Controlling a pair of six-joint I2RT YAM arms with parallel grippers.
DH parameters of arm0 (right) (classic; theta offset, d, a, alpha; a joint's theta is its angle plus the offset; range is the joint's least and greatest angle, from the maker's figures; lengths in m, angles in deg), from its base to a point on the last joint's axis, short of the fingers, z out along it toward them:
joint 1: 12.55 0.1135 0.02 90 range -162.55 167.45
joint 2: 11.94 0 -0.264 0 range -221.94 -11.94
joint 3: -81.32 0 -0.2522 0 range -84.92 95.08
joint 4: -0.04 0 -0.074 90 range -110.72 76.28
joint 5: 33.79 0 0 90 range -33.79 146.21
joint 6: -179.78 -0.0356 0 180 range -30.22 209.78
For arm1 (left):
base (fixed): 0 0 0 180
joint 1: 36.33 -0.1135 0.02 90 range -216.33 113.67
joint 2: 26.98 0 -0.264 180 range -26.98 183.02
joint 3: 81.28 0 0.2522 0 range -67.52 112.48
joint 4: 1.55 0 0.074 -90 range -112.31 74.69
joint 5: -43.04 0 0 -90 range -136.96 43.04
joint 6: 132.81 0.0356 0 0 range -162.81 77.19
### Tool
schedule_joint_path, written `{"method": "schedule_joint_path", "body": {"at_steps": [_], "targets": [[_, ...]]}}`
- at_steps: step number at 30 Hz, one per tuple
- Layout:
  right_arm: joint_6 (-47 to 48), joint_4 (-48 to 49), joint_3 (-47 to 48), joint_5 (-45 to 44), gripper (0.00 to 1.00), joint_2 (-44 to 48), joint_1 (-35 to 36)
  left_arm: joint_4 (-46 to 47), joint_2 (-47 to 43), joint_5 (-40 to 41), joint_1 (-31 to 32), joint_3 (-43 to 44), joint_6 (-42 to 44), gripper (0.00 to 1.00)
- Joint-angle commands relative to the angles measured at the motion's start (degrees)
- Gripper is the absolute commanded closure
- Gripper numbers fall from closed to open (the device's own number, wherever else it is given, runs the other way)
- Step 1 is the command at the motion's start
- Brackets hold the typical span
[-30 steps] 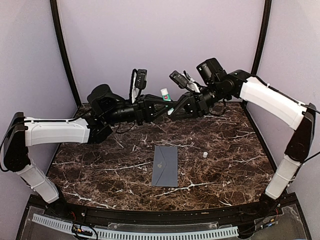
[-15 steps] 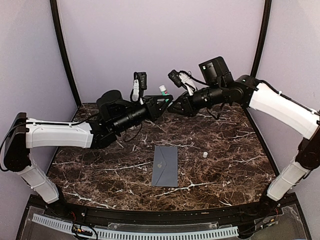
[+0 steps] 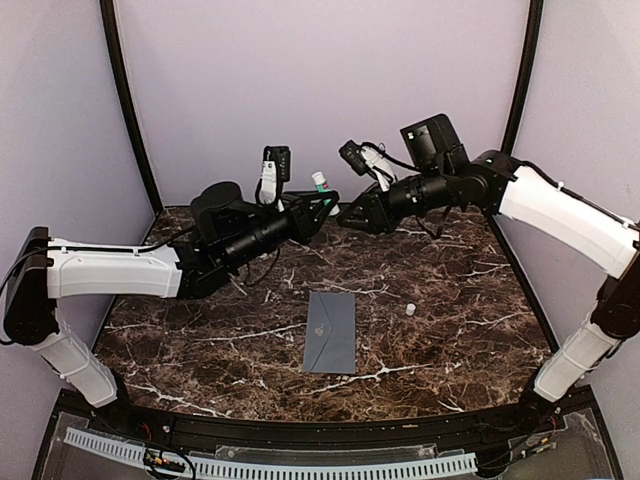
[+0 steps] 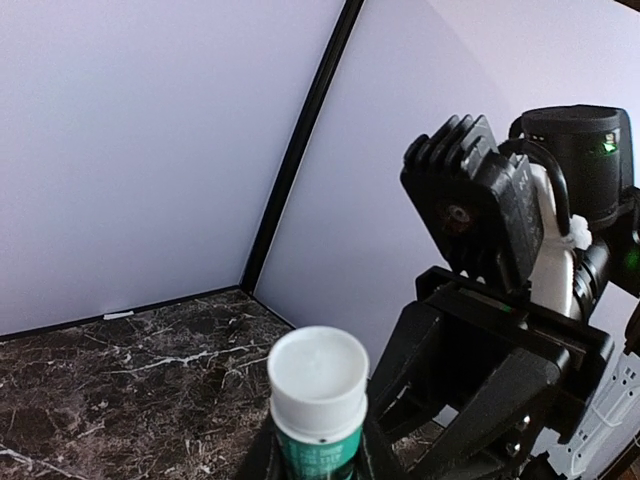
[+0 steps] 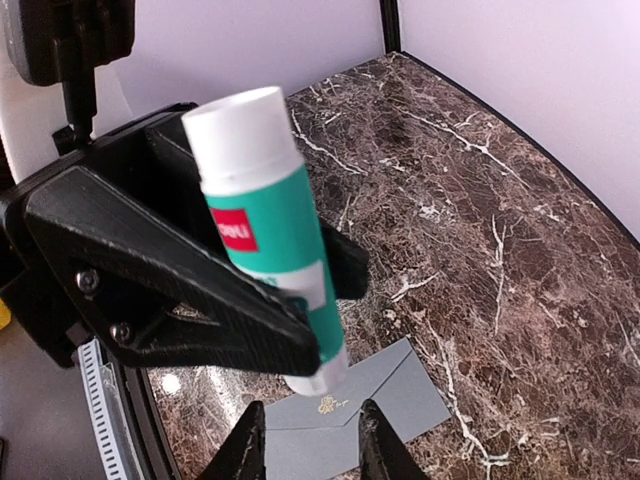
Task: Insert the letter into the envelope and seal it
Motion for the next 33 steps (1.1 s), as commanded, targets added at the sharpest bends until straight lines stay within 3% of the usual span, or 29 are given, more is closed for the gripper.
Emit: {"method": "schedule_joint_path", "body": {"at_steps": [1,6,10,16,33], "targets": [[7.7,-3.8,1.7,13.0,0.69,2.9,-4.2,0.2,-5.4,-8.9,-1.4,-2.2,6.2,1.0],[18.1,-10.7,5.0,33.2,0.67,3.4,-9.9,-2.4,-7.8,-21.9,-1.8,-3.1,15.7,1.0],[24.4,-15.1,7.4,39.3,0.63,2.7,-10.6,-7.7,-8.6,-30.2,-1.8,-1.8,22.1,1.0],[23.8,-14.7,9.2,43.9,0.57,0.7,-10.3,-13.4,-8.6,-33.4,-1.8,-0.1,25.4,1.0],[23.3,-15.6,14.6,42.5,0.55,-6.6,-3.9,-16.4,-6.5,-35.0,-1.8,2.0,23.7,1.0]]}}
